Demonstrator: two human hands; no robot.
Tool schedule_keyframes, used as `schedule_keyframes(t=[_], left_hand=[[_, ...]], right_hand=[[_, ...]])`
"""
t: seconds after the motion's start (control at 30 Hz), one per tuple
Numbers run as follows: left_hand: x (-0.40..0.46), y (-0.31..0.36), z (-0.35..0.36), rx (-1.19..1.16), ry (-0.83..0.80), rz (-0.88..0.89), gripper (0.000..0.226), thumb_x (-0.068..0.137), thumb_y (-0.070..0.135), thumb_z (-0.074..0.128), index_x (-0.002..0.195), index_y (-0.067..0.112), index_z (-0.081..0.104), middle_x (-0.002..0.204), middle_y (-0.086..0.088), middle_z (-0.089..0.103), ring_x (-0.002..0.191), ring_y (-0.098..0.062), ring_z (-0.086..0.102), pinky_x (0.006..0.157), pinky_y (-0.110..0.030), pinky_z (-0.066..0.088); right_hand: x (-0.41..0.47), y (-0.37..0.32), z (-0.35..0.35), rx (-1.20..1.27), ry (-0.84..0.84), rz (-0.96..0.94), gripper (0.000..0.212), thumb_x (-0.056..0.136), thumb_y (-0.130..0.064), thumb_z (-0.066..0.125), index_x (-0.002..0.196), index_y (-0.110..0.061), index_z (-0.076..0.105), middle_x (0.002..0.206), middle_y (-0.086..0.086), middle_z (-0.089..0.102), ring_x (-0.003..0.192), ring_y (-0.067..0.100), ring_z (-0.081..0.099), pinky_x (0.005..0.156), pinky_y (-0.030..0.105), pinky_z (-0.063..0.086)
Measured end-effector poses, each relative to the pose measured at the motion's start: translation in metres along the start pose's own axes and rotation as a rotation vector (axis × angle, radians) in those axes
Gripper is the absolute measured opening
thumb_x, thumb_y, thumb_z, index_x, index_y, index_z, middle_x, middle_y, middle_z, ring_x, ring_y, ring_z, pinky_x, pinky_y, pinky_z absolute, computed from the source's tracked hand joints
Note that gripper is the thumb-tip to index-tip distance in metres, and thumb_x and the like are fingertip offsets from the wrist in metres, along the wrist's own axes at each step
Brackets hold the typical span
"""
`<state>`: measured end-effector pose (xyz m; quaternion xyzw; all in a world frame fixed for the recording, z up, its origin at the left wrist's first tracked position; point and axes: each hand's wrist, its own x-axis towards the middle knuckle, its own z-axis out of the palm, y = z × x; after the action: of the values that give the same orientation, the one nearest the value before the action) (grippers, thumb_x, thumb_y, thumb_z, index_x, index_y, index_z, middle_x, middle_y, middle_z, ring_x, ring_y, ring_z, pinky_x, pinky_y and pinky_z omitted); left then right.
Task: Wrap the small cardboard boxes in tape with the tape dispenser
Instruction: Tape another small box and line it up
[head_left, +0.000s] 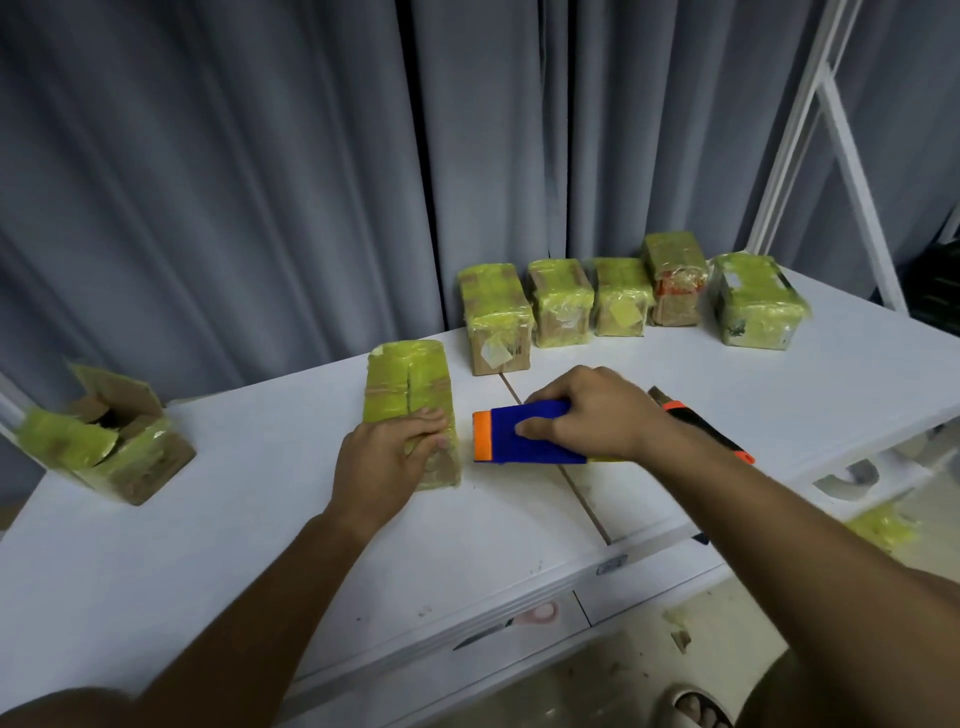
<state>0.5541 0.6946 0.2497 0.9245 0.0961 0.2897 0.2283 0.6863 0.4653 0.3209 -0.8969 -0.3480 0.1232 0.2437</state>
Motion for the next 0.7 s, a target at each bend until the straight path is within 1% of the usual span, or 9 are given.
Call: schedule_keyframes(t=[0.07, 0.13, 0.23, 0.3, 0.4, 0.47, 0.6, 0.63, 0.7], left_hand=[[-0.002, 0.001, 0.001, -0.009, -0.004, 0.006, 0.022, 0.086, 0.027, 0.075, 0.107, 0.030, 0.076, 0.111, 0.015, 0.072, 0.107, 0.002, 0.061, 0.085, -0.009, 0.042], [-0.002, 0.003, 0.001, -0.020, -0.002, 0.006, 0.023, 0.085, 0.024, 0.076, 0.107, 0.028, 0.076, 0.110, 0.013, 0.073, 0.107, 0.002, 0.061, 0.084, -0.004, 0.039], [-0.002, 0.004, 0.003, 0.008, 0.008, 0.007, 0.020, 0.085, 0.024, 0.076, 0.105, 0.029, 0.077, 0.108, 0.011, 0.073, 0.110, 0.001, 0.058, 0.081, 0.004, 0.033], [-0.001, 0.004, 0.005, 0.014, 0.018, 0.007, 0.019, 0.085, 0.024, 0.075, 0.103, 0.030, 0.077, 0.107, 0.012, 0.074, 0.108, 0.000, 0.060, 0.080, 0.003, 0.033], [-0.002, 0.004, 0.006, 0.012, 0.030, 0.012, 0.019, 0.086, 0.022, 0.074, 0.102, 0.030, 0.078, 0.107, 0.012, 0.074, 0.107, 0.001, 0.063, 0.080, 0.000, 0.036], [-0.002, 0.005, 0.006, 0.012, 0.044, 0.012, 0.019, 0.085, 0.020, 0.074, 0.102, 0.029, 0.078, 0.107, 0.010, 0.074, 0.107, 0.001, 0.062, 0.079, 0.001, 0.035], [-0.002, 0.006, 0.008, -0.007, 0.071, 0.023, 0.019, 0.083, 0.015, 0.076, 0.099, 0.025, 0.079, 0.103, 0.007, 0.075, 0.111, 0.001, 0.056, 0.079, 0.008, 0.030], [-0.002, 0.007, 0.008, -0.008, 0.074, 0.023, 0.019, 0.084, 0.015, 0.076, 0.099, 0.025, 0.079, 0.103, 0.007, 0.075, 0.110, 0.001, 0.056, 0.078, 0.009, 0.030], [-0.002, 0.007, 0.008, -0.008, 0.072, 0.029, 0.019, 0.084, 0.015, 0.076, 0.099, 0.025, 0.079, 0.103, 0.007, 0.075, 0.108, 0.005, 0.056, 0.078, 0.009, 0.031]], right_hand=[[0.004, -0.021, 0.015, -0.072, 0.065, 0.031, 0.035, 0.087, -0.053, 0.064, 0.112, -0.031, 0.075, 0.104, -0.005, 0.071, 0.098, 0.019, 0.063, 0.076, 0.033, 0.051], [0.006, -0.040, 0.025, -0.174, 0.152, 0.062, 0.035, 0.086, -0.048, 0.062, 0.109, -0.024, 0.073, 0.104, 0.001, 0.070, 0.094, 0.024, 0.065, 0.073, 0.033, 0.050], [0.005, -0.061, 0.030, -0.310, 0.245, 0.067, 0.030, 0.088, -0.042, 0.058, 0.103, -0.018, 0.066, 0.099, 0.005, 0.069, 0.084, 0.027, 0.062, 0.069, 0.031, 0.041], [0.002, -0.068, 0.033, -0.351, 0.299, 0.038, 0.022, 0.089, -0.039, 0.056, 0.091, -0.018, 0.061, 0.090, 0.005, 0.067, 0.075, 0.027, 0.055, 0.068, 0.031, 0.035], [-0.002, -0.071, 0.039, -0.411, 0.337, 0.022, 0.026, 0.094, -0.040, 0.051, 0.078, -0.019, 0.049, 0.074, 0.002, 0.051, 0.069, 0.027, 0.049, 0.070, 0.031, 0.031], [-0.002, -0.071, 0.040, -0.408, 0.345, 0.027, 0.028, 0.094, -0.041, 0.050, 0.076, -0.020, 0.047, 0.071, 0.000, 0.047, 0.069, 0.027, 0.047, 0.071, 0.031, 0.030], [0.000, -0.068, 0.044, -0.386, 0.358, 0.045, 0.033, 0.093, -0.040, 0.052, 0.068, -0.020, 0.042, 0.073, 0.001, 0.050, 0.069, 0.027, 0.048, 0.070, 0.031, 0.031], [0.001, -0.067, 0.044, -0.359, 0.364, 0.053, 0.032, 0.092, -0.040, 0.052, 0.068, -0.020, 0.044, 0.074, 0.001, 0.053, 0.069, 0.027, 0.050, 0.069, 0.031, 0.032], [0.004, -0.062, 0.042, -0.264, 0.343, 0.094, 0.023, 0.089, -0.039, 0.055, 0.081, -0.019, 0.059, 0.084, 0.003, 0.065, 0.073, 0.026, 0.055, 0.067, 0.031, 0.037]])
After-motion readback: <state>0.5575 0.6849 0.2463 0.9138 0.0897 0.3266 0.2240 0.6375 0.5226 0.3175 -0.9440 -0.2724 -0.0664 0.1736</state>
